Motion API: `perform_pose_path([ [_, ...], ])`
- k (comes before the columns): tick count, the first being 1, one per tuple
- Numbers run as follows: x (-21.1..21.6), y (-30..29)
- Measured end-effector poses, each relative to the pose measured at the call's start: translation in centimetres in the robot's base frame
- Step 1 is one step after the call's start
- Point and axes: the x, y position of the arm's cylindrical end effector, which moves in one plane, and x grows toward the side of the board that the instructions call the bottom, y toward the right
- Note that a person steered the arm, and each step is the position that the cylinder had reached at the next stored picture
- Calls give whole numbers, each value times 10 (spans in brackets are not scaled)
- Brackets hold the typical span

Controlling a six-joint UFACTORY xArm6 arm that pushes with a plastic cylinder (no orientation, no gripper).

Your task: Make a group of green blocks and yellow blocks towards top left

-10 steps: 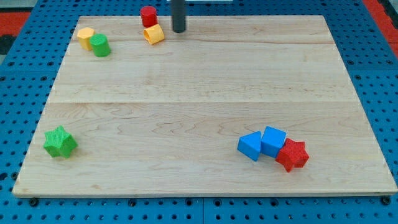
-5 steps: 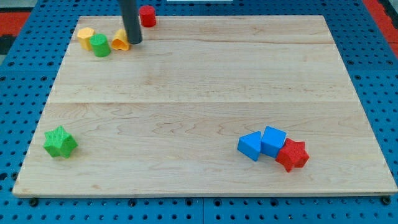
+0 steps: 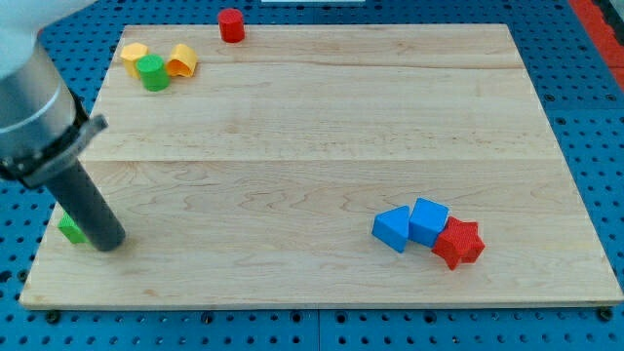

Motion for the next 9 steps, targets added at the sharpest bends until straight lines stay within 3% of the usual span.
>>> perform_pose_path([
  [1,-9,-40],
  [2,-91,-10],
  [3,-130,29],
  [4,-56,26],
  [5,-39,-35],
  [7,-164,24],
  [8,-112,43],
  [9,-70,-21],
])
